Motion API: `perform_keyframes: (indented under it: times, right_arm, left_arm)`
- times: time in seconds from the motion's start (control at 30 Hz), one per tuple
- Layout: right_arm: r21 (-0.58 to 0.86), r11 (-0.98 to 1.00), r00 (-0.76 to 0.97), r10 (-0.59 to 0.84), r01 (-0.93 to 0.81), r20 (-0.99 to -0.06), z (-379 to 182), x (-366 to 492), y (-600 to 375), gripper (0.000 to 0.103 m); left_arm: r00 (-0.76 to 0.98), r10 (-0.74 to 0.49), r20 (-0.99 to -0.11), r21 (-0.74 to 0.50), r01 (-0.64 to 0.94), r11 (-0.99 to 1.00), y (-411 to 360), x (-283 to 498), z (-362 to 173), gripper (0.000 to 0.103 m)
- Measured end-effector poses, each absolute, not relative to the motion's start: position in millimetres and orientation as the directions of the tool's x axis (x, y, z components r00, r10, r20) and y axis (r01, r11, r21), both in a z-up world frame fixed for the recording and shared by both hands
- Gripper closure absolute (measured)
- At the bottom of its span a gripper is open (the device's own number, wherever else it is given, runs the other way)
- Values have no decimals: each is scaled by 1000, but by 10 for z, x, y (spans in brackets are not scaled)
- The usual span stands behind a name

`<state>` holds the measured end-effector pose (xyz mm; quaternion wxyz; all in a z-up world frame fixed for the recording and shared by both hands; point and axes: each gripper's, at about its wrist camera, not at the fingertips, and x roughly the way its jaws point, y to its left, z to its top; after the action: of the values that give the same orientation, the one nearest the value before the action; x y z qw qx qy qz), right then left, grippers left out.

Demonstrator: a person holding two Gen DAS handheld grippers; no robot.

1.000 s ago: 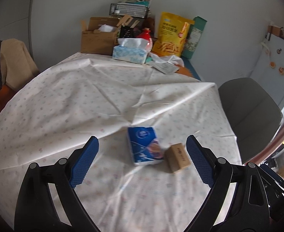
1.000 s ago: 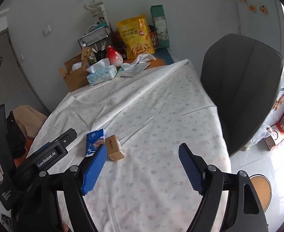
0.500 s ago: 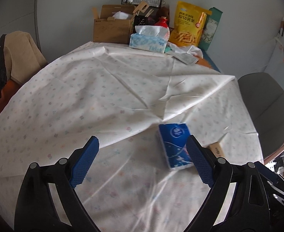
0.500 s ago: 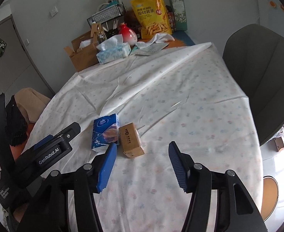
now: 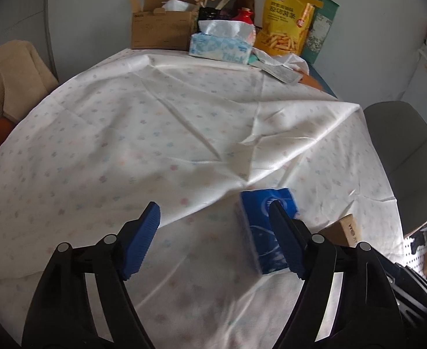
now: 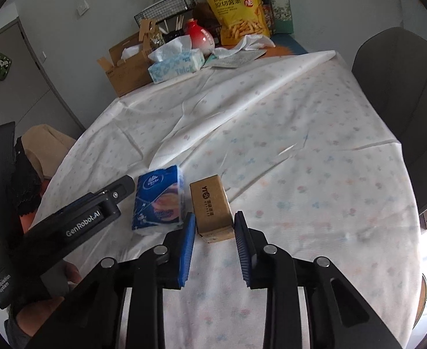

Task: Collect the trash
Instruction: 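Close the left tool on the blue Vinda tissue pack while the right tool grasps the brown box, then carry the tissue pack and brown box over the cream bucket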

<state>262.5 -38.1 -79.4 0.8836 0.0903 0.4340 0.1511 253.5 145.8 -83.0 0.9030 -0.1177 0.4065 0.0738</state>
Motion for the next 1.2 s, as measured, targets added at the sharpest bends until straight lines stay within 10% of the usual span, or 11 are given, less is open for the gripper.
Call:
perform_keyframes:
  times: [0.43,0.6,1.2]
  right_arm:
    - [265,959,626,269,-102,-732,-667,2537,-870,75]
    - [262,963,644,241,-65,-726,-603,2437,-1071,75]
    - [256,966,720,152,37,-678,-266,1899,-1736,75]
  left_arm:
    - [620,-3,-784,-117,-143,983,957,2688,-929,27]
    - [583,23,-812,-81,-152,985,827,2663,-943,74]
    - [681,-66,-729,-100,-11,995,83,2330,-487,74]
